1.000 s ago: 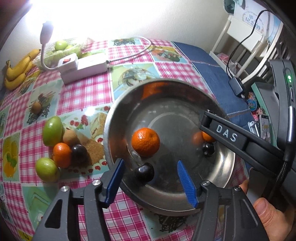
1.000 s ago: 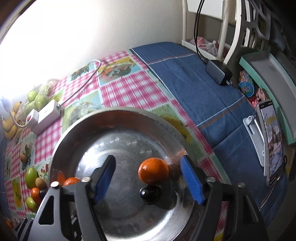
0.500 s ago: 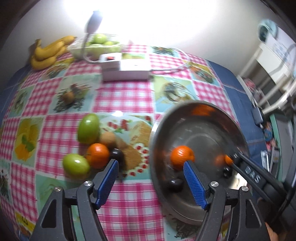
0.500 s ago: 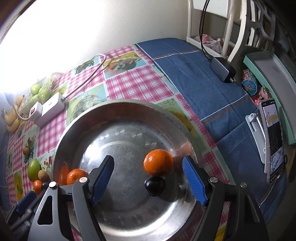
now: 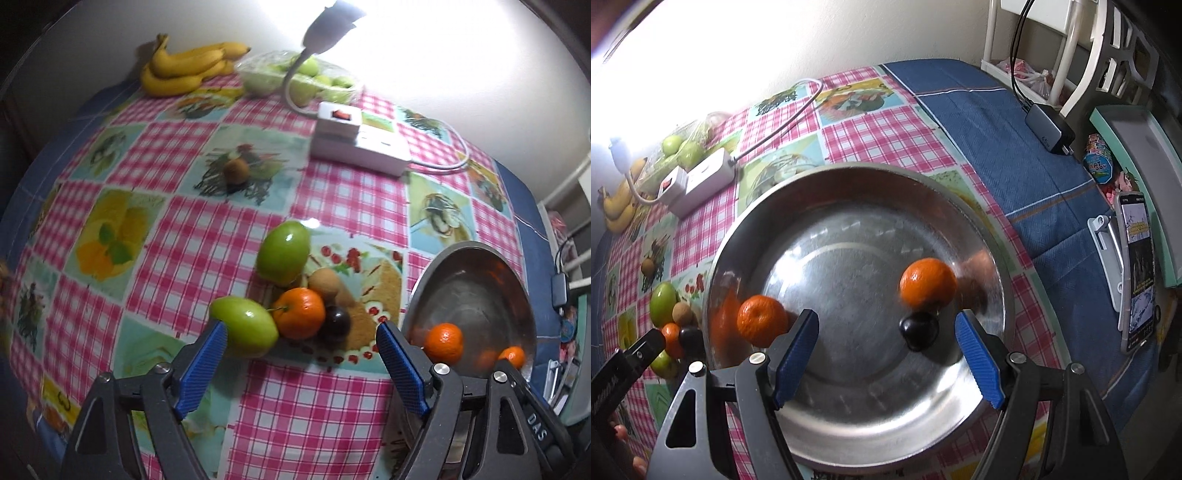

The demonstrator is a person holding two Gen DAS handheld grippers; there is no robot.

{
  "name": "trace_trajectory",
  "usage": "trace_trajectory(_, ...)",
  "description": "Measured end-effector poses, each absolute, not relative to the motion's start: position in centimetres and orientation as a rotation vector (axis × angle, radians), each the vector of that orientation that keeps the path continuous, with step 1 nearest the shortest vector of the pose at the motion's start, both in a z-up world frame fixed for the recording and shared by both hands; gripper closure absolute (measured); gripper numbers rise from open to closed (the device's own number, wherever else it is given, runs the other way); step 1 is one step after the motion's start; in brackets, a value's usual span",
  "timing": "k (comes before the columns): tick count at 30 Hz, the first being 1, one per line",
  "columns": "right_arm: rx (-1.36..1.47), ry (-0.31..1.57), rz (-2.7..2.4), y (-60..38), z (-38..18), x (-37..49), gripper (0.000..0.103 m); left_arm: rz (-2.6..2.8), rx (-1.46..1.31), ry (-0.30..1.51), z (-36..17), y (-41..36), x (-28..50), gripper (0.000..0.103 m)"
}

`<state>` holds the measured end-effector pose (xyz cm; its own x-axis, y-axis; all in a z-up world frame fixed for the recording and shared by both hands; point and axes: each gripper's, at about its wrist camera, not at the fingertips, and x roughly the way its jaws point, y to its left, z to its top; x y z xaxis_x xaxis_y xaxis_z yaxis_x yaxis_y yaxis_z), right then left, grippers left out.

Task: Organize fruits
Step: 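Lift both open tools out of the bowl back toward the fruit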

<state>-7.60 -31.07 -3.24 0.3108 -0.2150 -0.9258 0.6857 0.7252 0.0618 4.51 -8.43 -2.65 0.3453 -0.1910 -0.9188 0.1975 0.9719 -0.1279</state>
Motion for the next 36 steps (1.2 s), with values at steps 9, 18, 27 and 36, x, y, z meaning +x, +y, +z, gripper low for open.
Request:
trace_trajectory(9,0.483,1.11,-0.59,-30.5,-3.2,-7.1,0.025,-0.245,0.02,1.194,-2.7,-8.4,4.4,0.0)
trace_trajectory(18,0.46,1.127,-0.57,-30.0,-3.6,-6.8,0.011,-0.22,0.056,1.207,-3.3,-8.3,4.4,0.0)
trace_trajectory(27,0.436,1.131,-0.559,-29.8,-3.6,-6.6,0.002,-0.203,0.062,1.212,-3.5,-8.1,4.5,0.0)
trace_trajectory(36,0.456,1.124,-0.538,-29.4,-3.4,-6.6,0.002,-0.205,0.03,1.227,-3.4,-7.4,4.9,0.0)
